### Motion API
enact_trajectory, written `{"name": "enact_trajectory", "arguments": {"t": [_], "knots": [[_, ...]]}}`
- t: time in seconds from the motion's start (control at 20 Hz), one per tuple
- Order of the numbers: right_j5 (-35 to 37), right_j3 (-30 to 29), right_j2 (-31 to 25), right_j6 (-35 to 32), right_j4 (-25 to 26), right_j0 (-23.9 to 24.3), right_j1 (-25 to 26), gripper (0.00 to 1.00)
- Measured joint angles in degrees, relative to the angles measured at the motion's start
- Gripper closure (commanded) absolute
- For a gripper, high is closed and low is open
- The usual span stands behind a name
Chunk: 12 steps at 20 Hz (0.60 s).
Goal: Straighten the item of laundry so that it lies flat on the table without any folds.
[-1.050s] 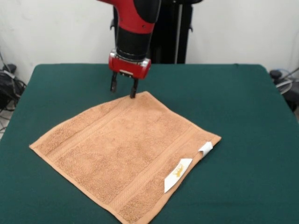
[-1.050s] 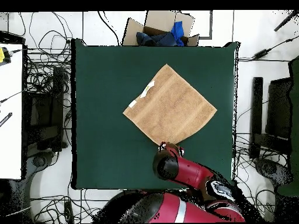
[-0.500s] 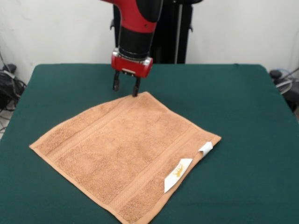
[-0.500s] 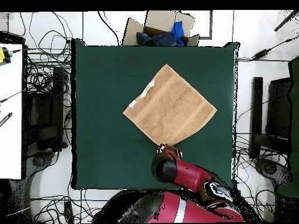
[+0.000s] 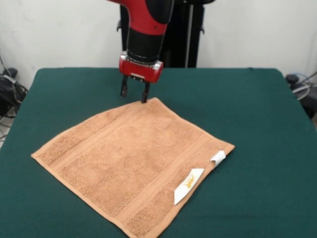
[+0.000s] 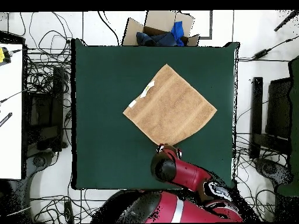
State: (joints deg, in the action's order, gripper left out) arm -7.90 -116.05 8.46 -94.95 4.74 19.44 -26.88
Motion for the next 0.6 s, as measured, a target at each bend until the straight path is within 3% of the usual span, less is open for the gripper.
{"name": "enact_trajectory", "arguments": {"t": [0.6], "knots": [[0.0, 0.0, 0.0, 0.0, -0.9, -1.3, -0.6, 0.0]]}}
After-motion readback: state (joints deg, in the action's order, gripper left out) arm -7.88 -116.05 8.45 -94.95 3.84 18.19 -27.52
